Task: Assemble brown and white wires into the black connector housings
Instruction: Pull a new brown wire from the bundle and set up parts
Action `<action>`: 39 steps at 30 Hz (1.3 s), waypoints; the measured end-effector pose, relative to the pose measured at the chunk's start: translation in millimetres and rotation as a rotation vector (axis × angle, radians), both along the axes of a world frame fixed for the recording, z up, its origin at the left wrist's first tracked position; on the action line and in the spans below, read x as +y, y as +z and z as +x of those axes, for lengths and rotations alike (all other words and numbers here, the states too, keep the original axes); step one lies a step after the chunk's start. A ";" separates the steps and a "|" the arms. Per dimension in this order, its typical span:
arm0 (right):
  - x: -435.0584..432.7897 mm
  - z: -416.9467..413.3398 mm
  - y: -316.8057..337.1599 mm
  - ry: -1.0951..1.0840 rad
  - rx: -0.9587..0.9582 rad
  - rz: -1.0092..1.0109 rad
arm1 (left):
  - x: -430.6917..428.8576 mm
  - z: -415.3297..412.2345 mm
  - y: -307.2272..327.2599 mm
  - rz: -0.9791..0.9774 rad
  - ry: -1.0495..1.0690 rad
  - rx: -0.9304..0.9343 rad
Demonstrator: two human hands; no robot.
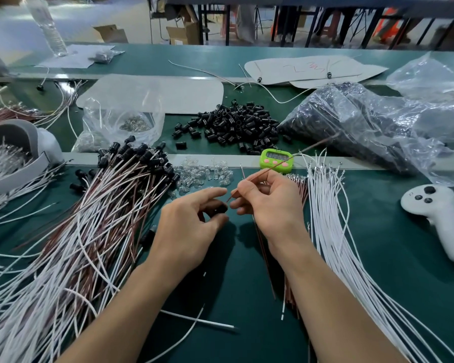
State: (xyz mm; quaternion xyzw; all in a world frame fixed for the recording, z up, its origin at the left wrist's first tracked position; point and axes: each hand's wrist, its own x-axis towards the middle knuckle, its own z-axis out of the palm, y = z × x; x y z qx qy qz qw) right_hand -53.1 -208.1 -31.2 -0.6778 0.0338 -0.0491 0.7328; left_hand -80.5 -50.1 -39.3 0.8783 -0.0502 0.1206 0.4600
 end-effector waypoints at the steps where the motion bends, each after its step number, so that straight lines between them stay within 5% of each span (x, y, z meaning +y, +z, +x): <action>1: -0.4 0.7 -0.5 0.000 0.015 0.023 | 0.0 -0.1 0.5 -0.008 0.000 0.007; 21: -0.3 -6.1 6.0 0.238 0.105 -0.048 | -2.0 2.3 0.2 -0.375 -0.022 0.116; 28: 1.4 -4.5 2.8 0.085 0.056 -0.142 | -3.6 0.5 2.1 -0.304 0.003 0.122; 33: -3.4 -0.8 5.6 -0.122 0.061 0.154 | 1.0 0.3 9.3 -0.059 0.140 0.098; 39: -15.6 1.4 14.9 -0.298 0.045 0.452 | 0.8 -6.7 26.3 -0.004 0.130 0.147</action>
